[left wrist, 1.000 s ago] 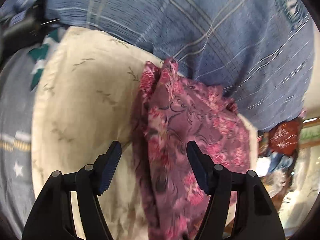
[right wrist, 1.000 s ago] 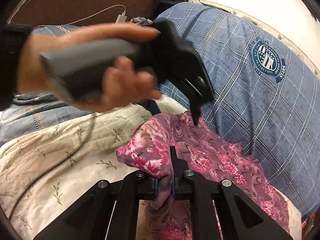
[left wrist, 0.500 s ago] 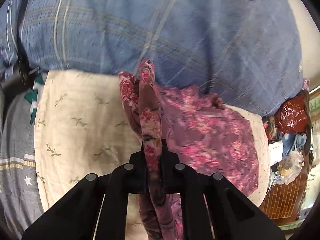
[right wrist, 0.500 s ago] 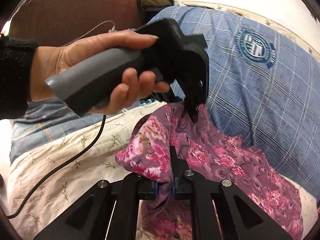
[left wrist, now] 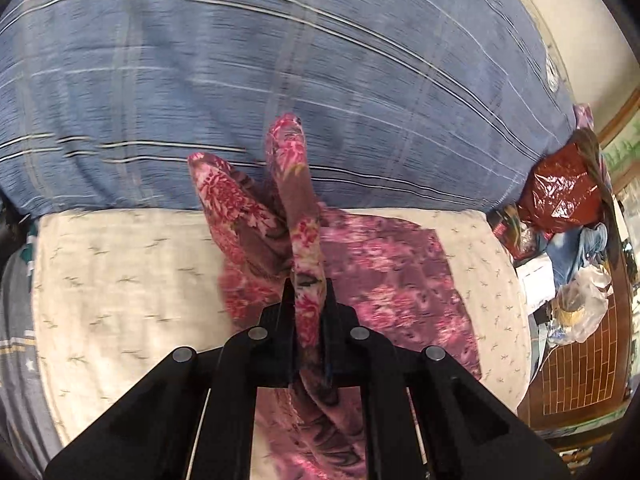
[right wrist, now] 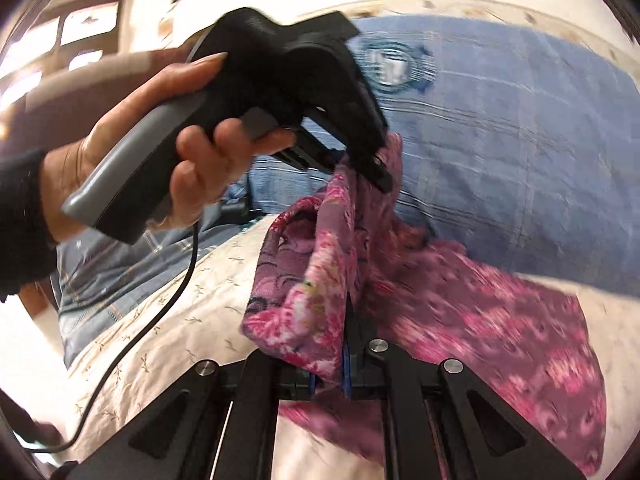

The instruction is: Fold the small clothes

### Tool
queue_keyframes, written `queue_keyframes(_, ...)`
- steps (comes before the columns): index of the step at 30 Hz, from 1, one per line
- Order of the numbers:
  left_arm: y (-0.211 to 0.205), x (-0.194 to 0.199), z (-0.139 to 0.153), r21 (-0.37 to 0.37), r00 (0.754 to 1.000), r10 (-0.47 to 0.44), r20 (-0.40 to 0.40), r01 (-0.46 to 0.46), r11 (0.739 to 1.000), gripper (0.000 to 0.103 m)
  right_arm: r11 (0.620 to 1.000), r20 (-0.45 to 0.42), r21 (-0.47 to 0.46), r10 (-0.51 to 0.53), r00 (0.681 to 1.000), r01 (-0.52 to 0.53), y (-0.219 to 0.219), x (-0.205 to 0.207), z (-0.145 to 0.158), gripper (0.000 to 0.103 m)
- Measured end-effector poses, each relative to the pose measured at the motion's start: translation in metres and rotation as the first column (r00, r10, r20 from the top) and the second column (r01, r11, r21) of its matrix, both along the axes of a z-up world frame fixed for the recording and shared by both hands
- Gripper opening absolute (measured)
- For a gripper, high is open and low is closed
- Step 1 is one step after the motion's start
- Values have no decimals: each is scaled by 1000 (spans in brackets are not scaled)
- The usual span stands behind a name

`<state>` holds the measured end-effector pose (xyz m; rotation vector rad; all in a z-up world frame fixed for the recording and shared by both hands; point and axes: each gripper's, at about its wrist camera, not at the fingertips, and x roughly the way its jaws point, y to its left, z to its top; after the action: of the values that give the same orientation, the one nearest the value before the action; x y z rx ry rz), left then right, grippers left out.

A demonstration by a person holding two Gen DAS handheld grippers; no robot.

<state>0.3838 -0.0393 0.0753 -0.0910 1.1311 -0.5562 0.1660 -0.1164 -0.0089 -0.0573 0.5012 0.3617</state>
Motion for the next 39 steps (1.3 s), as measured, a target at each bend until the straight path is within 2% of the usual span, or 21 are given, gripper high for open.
queue_keyframes(4,-43,-4,-9,9,1000,-18,-15,18,1000,7,996,-38,71,-56,998,59,-43,-8,-3,8)
queue_keyframes(8,-95,-9,-30,29,997,-53,-53,55,998,7,986,-84,129,-95,992,105,-85,-18,-11,8)
queue_keyframes(11,-129,-13,-57,90,994,-71,-80,78,993,7,975,-144,173,-115,983,139,-111,-21,-24,8)
queue_keyframes(14,-149,-13,-87,141,990,-48,-131,67,988,9,957,-230,227,-127,965,180,-135,-20,-44,8)
queue_keyframes(15,-151,-14,-93,138,990,-37,-138,56,989,10,949,-258,249,-129,957,195,-142,-19,-51,9)
queue_keyframes(17,-151,-16,-89,125,991,-14,-132,30,992,16,930,-314,299,-116,942,214,-156,-17,-62,23)
queue_keyframes(18,-150,-16,-87,116,989,-12,-146,29,993,24,923,-324,318,-110,940,217,-161,-18,-64,25)
queue_keyframes(20,-143,-16,-76,89,984,-25,-179,41,995,37,923,-326,329,-87,941,199,-169,-23,-65,38)
queue_keyframes(24,-106,-24,-43,45,993,-2,-117,7,999,58,929,-301,327,-73,951,175,-186,-36,-52,41)
queue_keyframes(25,-92,-28,-37,29,994,24,-102,-21,999,68,925,-288,335,-79,954,177,-192,-39,-47,43)
queue_keyframes(26,-72,-32,-33,9,994,70,-86,-70,998,71,920,-268,347,-90,959,183,-199,-41,-39,49)
queue_keyframes(28,-38,-39,-35,-9,984,161,-73,-162,987,71,903,-233,381,-113,966,198,-213,-39,-26,58)
queue_keyframes(30,-2,-49,-45,-47,963,262,-66,-265,963,71,882,-228,414,-137,964,224,-225,-23,-17,59)
queue_keyframes(32,24,-56,-63,-92,939,327,-110,-337,937,71,869,-255,433,-135,957,238,-229,2,-14,59)
queue_keyframes(34,36,-59,-76,-140,925,346,-158,-367,919,71,858,-289,453,-117,950,243,-229,33,-16,59)
queue_keyframes(36,42,-63,-84,-176,923,344,-170,-372,911,71,847,-337,465,-99,936,257,-223,66,-24,58)
queue_keyframes(39,41,-62,-84,-193,940,313,-135,-335,922,71,839,-408,458,-96,908,295,-212,102,-40,58)
